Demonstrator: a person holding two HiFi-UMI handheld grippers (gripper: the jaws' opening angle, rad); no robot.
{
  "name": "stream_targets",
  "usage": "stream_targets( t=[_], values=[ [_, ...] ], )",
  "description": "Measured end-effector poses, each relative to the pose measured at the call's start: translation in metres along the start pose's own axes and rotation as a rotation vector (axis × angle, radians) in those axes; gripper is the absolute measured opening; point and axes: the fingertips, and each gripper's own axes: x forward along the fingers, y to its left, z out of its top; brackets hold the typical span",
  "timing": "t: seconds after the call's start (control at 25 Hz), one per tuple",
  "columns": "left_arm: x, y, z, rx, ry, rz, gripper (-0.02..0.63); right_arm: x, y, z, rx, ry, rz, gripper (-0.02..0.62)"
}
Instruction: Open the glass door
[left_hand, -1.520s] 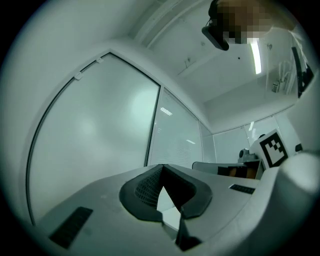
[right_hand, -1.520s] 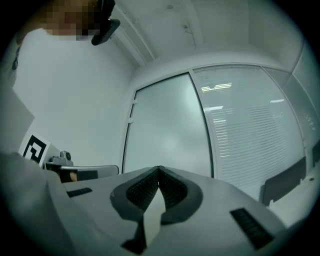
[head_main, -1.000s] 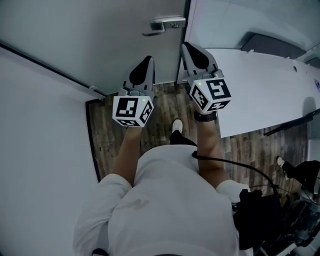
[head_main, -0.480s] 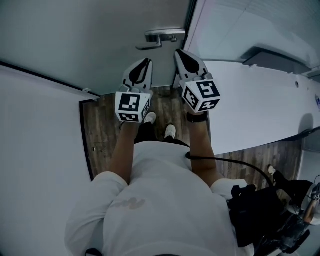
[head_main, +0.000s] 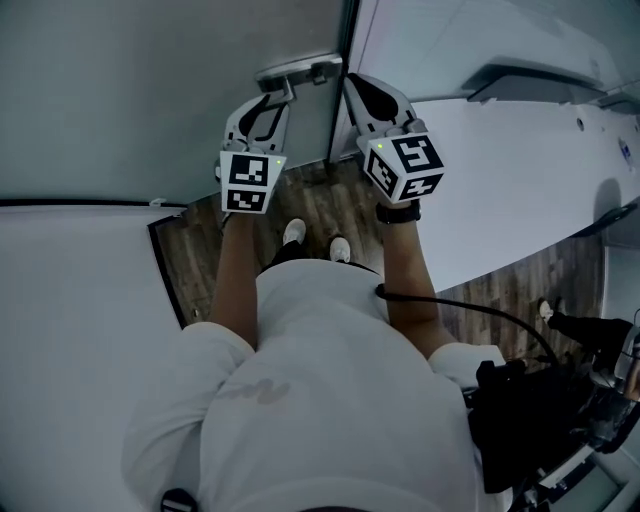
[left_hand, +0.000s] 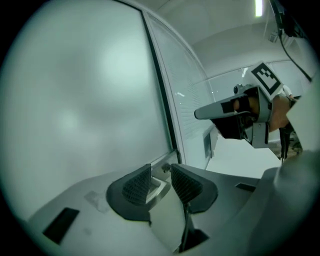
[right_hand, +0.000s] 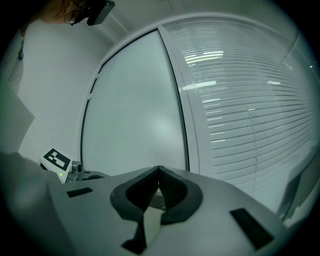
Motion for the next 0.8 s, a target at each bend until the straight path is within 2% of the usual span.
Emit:
stream_targets(
  t=[0.12, 0.24, 0.36, 0.44, 0.72, 0.8],
  values=[
    [0.019, -0.006, -0.020, 0.069, 0.080, -0.081, 0.150, 0.003, -0.011, -0.001, 0.000, 0.010, -0.041, 0.003],
    [0.036, -0.012, -0.041, 0.208, 0.171, -0.138, 0.184, 0.008, -0.012, -0.003, -0.009, 0.020, -0.056, 0.003],
    [0.048, -0.013, -0.059, 0.354, 0.255, -0.154, 0.184, 0.013, -0.009, 0.000, -0.029, 0.023, -0.058, 0.003],
    [0.054, -0.013, -0.068, 0.423, 0.301, -0.157, 0.184, 0.013, -0.008, 0.003, -0.041, 0.021, -0.065, 0.003],
    [0.061, -0.004, -0.084, 0.585, 0.410, -0.112, 0.173, 0.018, -0.010, 0.007, -0.057, 0.024, -0.091, 0.003],
    [0.063, -0.003, -0.086, 0.614, 0.425, -0.125, 0.111, 0.019, -0.012, 0.006, -0.058, 0.025, -0.097, 0.003]
  ],
)
